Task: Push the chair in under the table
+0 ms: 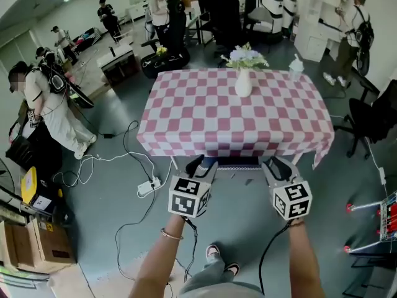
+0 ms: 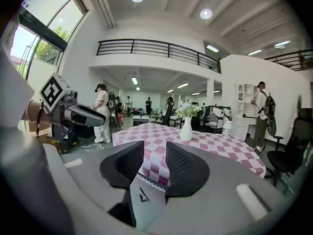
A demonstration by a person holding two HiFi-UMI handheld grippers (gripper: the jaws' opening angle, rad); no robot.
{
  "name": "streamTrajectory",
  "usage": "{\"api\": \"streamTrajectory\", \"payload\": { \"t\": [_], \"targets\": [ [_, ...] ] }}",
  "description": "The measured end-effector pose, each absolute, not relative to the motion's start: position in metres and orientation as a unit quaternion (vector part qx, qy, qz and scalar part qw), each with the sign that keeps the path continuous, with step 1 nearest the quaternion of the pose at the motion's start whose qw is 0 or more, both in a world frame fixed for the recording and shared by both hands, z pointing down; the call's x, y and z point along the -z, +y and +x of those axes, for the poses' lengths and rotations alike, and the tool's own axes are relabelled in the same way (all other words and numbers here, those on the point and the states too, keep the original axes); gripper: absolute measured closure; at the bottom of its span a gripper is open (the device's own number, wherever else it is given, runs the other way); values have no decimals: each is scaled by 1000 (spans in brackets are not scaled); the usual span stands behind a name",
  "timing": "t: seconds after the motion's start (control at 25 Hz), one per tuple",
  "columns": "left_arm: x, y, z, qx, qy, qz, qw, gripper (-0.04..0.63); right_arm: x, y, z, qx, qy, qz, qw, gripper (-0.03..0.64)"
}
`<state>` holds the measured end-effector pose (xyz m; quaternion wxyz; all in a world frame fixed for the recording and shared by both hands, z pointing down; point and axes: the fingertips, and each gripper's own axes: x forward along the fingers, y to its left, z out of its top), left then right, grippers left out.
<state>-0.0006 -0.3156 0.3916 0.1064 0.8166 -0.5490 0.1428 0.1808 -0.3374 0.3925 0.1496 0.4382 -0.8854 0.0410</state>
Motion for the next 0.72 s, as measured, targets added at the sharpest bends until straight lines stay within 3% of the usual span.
{"api": "streamTrajectory", "payload": {
  "t": [0.16, 0.28, 0.4, 0.52, 0.72],
  "targets": [
    [-344, -283, -17, -60, -623, 776, 74, 446, -341, -306, 199, -76, -867, 493, 22, 470],
    [-318, -259, -25, -26, -656, 753, 44, 480, -313, -288, 209, -90, -851, 516, -30, 493],
    [-306, -234, -29, -7, -677, 736, 29, 544, -298, -267, 219, -75, -834, 545, -40, 592],
    [-301, -215, -33, 7, -690, 723, 23, 590, -291, -249, 224, -65, -825, 559, -48, 606],
    [-304, -197, -37, 13, -698, 716, 21, 595, -302, -226, 227, -52, -820, 569, -31, 606]
  ]
}}
